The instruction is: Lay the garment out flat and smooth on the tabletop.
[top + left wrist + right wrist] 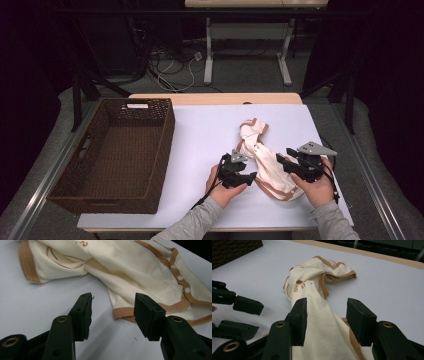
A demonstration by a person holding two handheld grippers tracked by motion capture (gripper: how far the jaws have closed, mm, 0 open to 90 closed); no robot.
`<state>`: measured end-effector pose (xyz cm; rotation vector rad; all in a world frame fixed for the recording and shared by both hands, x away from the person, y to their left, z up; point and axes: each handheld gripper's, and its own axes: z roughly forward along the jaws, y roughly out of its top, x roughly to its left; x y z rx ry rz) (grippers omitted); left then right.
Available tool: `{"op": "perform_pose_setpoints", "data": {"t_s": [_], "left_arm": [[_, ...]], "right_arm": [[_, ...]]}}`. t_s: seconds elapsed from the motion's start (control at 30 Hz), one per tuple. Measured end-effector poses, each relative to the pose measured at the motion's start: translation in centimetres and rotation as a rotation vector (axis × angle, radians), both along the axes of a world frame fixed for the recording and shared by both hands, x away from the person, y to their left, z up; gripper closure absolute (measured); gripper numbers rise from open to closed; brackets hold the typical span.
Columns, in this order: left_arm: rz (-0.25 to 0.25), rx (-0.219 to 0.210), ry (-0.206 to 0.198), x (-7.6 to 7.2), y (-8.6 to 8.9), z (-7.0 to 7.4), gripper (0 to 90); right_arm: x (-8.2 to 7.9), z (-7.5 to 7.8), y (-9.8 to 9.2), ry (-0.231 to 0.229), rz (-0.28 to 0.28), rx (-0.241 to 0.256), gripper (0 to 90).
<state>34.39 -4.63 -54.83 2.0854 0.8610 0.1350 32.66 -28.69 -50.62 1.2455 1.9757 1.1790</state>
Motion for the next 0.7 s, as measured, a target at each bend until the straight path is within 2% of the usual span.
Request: {"op": "perform_pose_setpoints", "data": {"t_s": [0.07, 0.3, 0.4, 0.53, 0.7], "left_arm": [[-0.011, 0.007, 0.007, 0.0, -0.5, -0.3, 50.7], [-0.008, 0.053, 0.018, 0.1, -1.3, -1.2, 53.4], [-0.004, 0.073, -0.010, -0.1, -1.6, -1.3, 54.9], [-0.024, 0.097, -0.033, -0.4, -1.9, -1.3, 61.8], [-0.049, 0.102, -0.032, -0.8, -2.1, -1.3, 75.0]], "right_arm": [[-0.1, 0.0, -0.4, 0.005, -0.007, -0.013, 51.3], [-0.4, -0.3, -1.1, -0.005, -0.034, -0.001, 51.3], [-0.3, -0.3, -1.3, 0.002, -0.036, 0.003, 51.3], [-0.2, -0.4, -1.3, 0.006, -0.029, 0.014, 51.3], [-0.2, -0.5, -1.4, 0.006, -0.037, 0.017, 51.3]]}}
